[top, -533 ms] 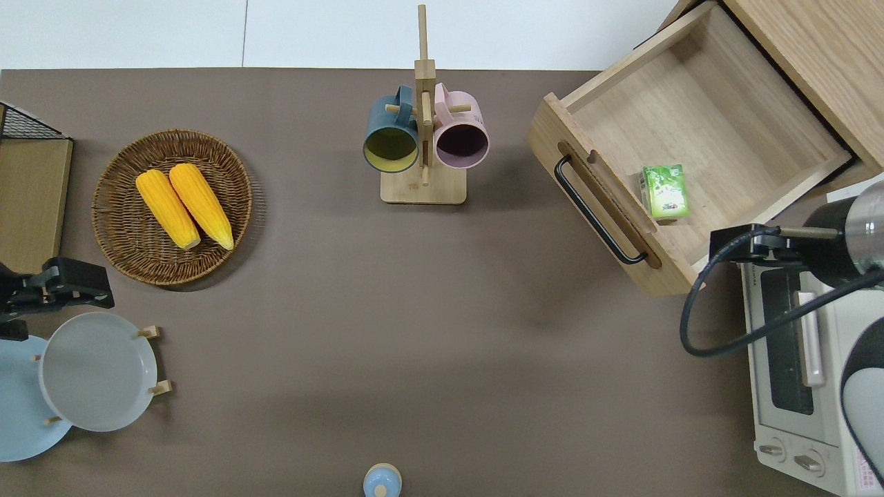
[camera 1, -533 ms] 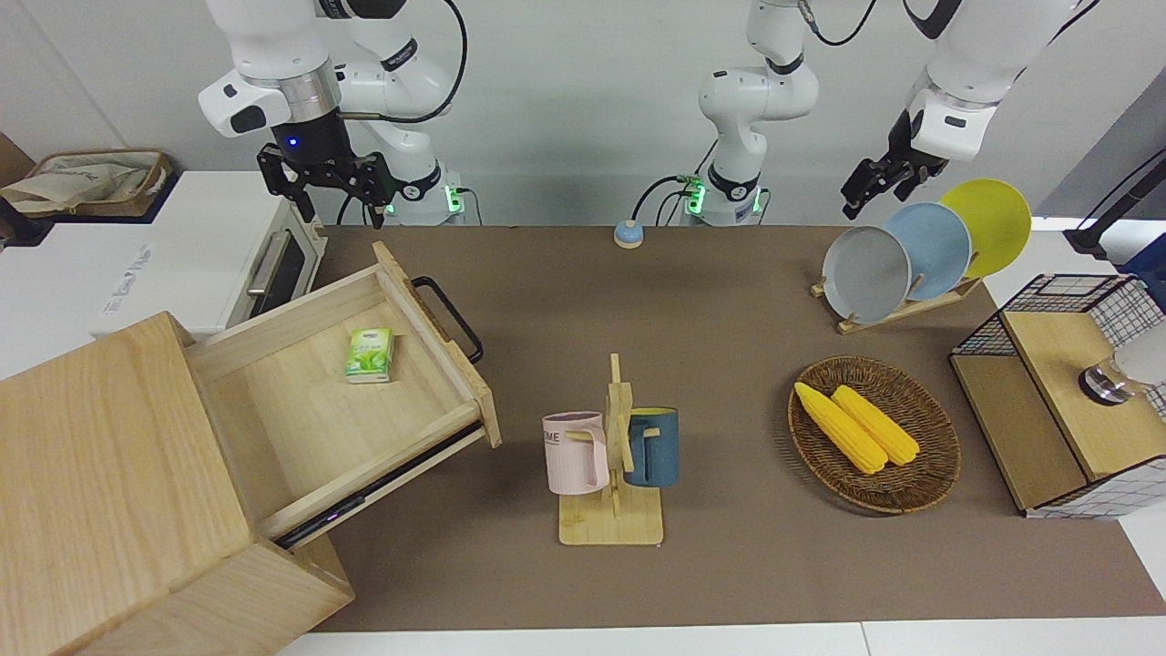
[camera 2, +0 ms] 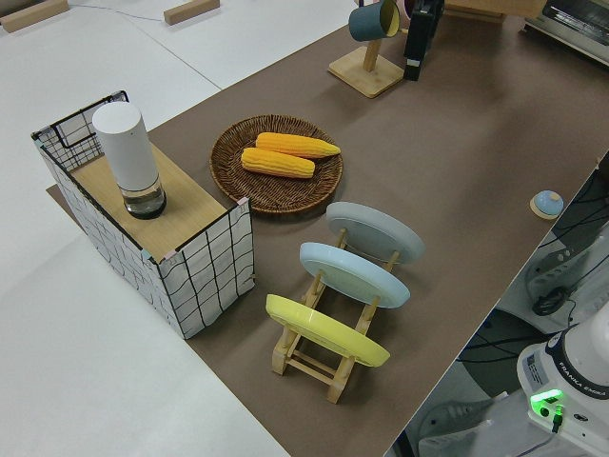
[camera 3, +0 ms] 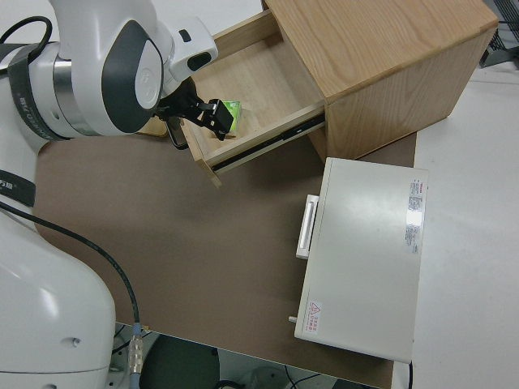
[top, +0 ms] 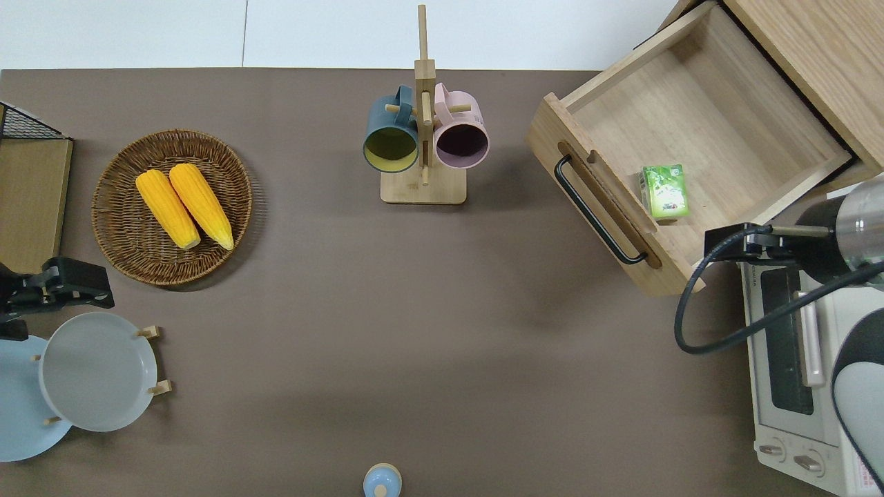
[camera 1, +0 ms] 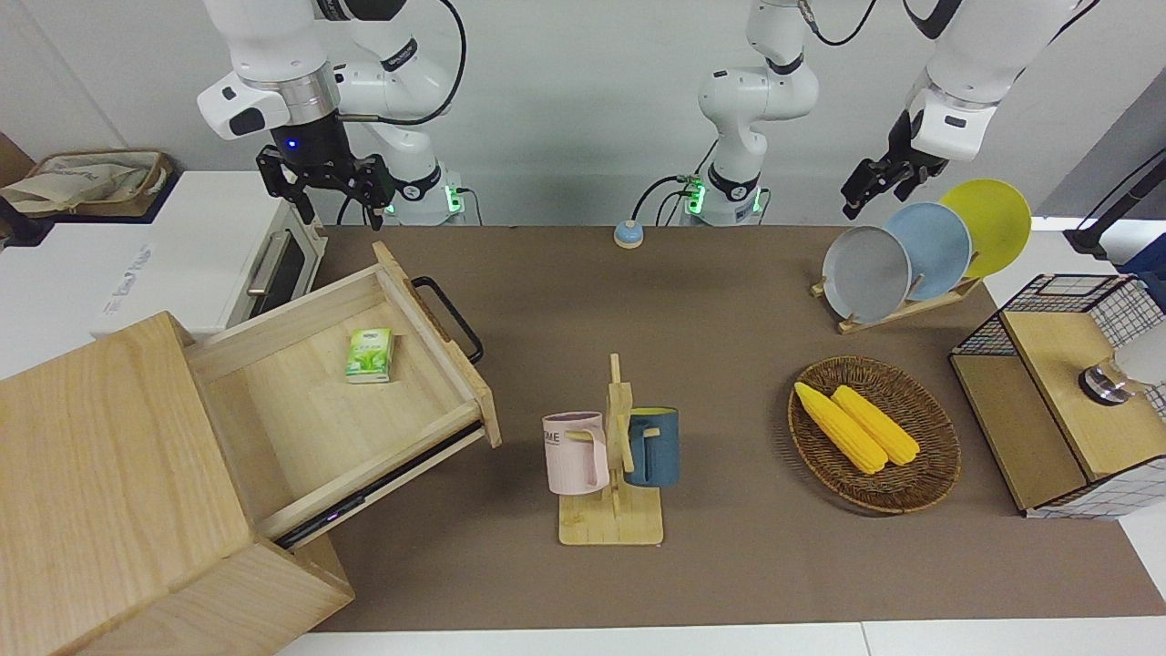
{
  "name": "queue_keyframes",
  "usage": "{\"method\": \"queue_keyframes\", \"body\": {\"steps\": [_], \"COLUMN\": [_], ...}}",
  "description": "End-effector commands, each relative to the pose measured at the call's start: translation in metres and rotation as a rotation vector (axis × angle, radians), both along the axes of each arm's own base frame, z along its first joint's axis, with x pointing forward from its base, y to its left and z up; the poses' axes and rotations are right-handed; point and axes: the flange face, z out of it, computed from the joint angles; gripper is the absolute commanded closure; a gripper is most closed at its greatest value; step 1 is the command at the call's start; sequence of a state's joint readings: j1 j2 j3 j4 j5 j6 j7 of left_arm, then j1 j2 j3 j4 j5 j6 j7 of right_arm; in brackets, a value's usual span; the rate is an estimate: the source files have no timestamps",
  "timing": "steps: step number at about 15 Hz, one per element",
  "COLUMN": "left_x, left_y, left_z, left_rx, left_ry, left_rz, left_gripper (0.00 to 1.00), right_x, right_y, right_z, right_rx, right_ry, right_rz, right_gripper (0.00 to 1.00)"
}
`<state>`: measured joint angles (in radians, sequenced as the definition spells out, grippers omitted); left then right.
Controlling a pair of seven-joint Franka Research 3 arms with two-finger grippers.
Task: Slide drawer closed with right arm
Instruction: 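Move the right gripper toward the front of the open wooden drawer, then bring the right gripper against the drawer front beside its metal handle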
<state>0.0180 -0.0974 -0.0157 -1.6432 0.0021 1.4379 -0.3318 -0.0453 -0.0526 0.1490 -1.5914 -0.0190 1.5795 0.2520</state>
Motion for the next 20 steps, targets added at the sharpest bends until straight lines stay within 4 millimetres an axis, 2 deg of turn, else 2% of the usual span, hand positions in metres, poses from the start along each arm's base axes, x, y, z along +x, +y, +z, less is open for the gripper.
{"method": "queue_keyframes", "body": {"steps": [1,2,5,7,10,13,20], "left_x": [-0.003,-0.003,-0.003,-0.003,-0.003,-0.003,-0.003], "left_y": [0.000,0.000,0.000,-0.001,0.000,0.000,0.000], "left_z": [0.004,0.004,0.004,0.004,0.004,0.004,0.004], "left_rx": [-0.005,-0.005,-0.005,-0.005,-0.005,-0.005,-0.005], "left_ry": [-0.007,-0.007,-0.007,-0.007,-0.007,-0.007,-0.007], "left_rz": [-0.009,-0.009,-0.009,-0.010,-0.009,-0.009,-0.009], "left_gripper": [0.01,0.01,0.00,0.01,0.01,0.01,0.01], "right_x": [0.003,0.003,0.002,0.003,0.001,-0.001,-0.012], "right_y": [0.002,0.002,0.003,0.005,0.015,0.021,0.074], "right_z": [0.001,0.001,0.002,0.001,0.002,0.003,0.002], "right_rx": [-0.009,-0.009,-0.007,-0.003,0.014,0.032,0.067], "right_ry": [-0.006,-0.006,-0.005,-0.005,-0.005,-0.003,0.010], "right_rz": [0.018,0.015,0.012,-0.014,-0.098,-0.165,-0.402], "right_gripper": [0.128,0.211,0.556,0.701,0.758,0.879,0.913]}}
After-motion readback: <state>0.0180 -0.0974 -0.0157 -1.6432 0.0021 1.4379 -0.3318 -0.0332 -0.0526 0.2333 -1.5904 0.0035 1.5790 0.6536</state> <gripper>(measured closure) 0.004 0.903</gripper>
